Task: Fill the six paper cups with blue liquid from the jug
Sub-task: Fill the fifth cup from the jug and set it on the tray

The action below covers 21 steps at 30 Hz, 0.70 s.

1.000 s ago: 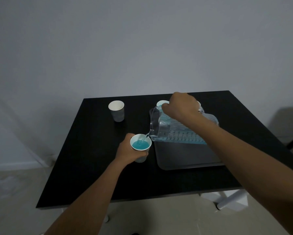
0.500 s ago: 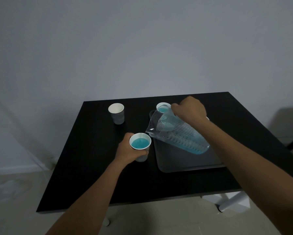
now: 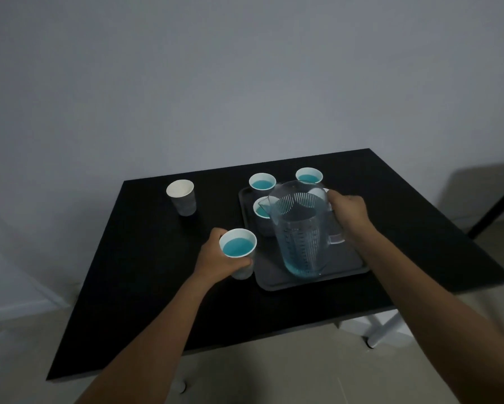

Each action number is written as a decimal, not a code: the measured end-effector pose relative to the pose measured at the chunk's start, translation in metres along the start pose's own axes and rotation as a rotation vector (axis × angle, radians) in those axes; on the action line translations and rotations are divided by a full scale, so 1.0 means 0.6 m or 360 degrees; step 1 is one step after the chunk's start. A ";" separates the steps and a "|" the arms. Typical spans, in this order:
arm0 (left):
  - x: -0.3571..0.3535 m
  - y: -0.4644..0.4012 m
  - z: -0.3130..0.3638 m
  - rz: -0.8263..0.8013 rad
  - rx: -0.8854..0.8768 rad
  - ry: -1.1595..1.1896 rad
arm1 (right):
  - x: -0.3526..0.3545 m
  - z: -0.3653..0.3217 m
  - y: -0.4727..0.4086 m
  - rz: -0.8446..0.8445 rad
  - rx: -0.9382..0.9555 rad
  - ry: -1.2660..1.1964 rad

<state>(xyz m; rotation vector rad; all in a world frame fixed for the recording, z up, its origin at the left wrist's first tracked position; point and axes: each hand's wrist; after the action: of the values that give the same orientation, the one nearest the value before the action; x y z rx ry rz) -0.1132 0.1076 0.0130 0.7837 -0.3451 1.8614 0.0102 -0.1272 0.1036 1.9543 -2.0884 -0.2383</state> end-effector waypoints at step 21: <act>-0.201 -0.031 0.162 -0.0217 -0.0209 0.0062 | 0.244 0.017 0.000 0.0484 0.0069 -0.0350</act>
<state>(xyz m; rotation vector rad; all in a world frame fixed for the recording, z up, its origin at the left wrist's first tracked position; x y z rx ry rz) -0.0320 -0.0250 0.0040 0.6645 -0.3758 1.7064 -0.0009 -0.2736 0.1061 1.6653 -2.5146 -0.3601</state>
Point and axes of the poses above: each hand's wrist, its own y-axis away from the middle knuckle, its own x-axis out of the back of the hand, z = x × y, and after that the axes turned 7 degrees about -y, right-handed
